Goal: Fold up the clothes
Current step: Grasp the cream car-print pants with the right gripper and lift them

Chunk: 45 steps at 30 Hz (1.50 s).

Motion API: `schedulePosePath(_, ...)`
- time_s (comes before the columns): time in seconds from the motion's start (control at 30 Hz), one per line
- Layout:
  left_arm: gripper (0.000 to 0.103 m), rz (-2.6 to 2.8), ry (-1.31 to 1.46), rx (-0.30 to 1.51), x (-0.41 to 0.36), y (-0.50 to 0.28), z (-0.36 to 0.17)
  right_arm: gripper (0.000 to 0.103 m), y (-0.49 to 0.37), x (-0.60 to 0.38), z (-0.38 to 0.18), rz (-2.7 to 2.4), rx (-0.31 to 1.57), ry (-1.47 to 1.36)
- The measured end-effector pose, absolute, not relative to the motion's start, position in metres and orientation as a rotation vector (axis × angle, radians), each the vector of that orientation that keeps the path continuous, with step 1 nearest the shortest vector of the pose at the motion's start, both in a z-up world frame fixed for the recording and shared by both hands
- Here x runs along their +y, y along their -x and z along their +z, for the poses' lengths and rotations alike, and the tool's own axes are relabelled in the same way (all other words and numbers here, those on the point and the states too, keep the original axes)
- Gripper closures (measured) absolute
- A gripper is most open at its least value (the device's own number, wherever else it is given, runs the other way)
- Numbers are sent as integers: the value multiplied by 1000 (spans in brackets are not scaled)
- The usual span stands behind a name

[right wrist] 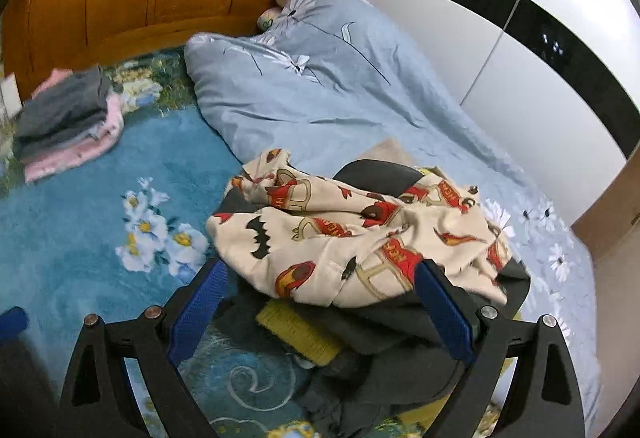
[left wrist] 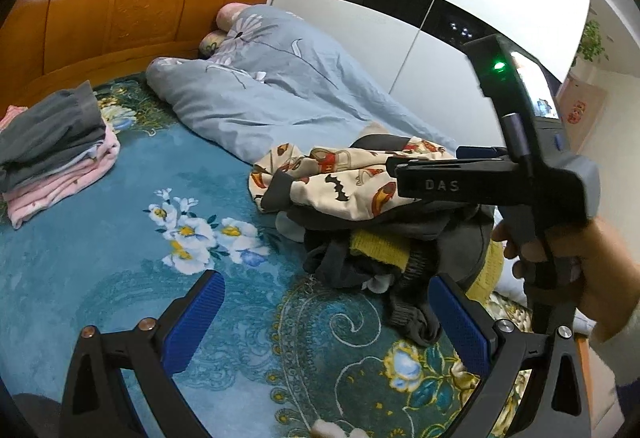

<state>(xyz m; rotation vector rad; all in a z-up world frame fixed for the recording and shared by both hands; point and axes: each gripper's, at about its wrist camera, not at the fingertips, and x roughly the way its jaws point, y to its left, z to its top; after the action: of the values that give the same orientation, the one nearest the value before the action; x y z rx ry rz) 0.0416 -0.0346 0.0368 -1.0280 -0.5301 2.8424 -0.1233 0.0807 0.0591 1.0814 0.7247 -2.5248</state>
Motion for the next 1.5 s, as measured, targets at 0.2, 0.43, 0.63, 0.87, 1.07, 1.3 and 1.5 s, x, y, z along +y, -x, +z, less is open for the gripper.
schedulePosePath(0.2, 0, 2836, 1067, -615, -51, -42, 28, 8, 157, 88, 29, -2535, 765, -1250)
schedulePosePath(0.43, 0, 2835, 1046, -789, -78, -47, 23, 52, 173, 85, 18, -2554, 861, -1325)
schedulePosePath(0.63, 0, 2843, 1045, -829, -90, -52, 23, 86, 173, 100, 61, -2623, 610, -1263)
schedulePosePath(0.87, 0, 2832, 1040, -867, -96, -57, 23, 92, 158, 121, 167, -2693, 306, -983)
schedulePosePath(1.07, 0, 2838, 1010, -882, -99, -62, 29, 92, 121, 136, 271, -2730, 164, -663)
schedulePosePath(1.3, 0, 2853, 974, -865, -103, -68, 37, 92, 30, 155, 370, -2675, 110, -291)
schedulePosePath(1.5, 0, 2824, 953, -900, -112, -76, 41, 92, -52, 192, 393, -2722, 153, -134)
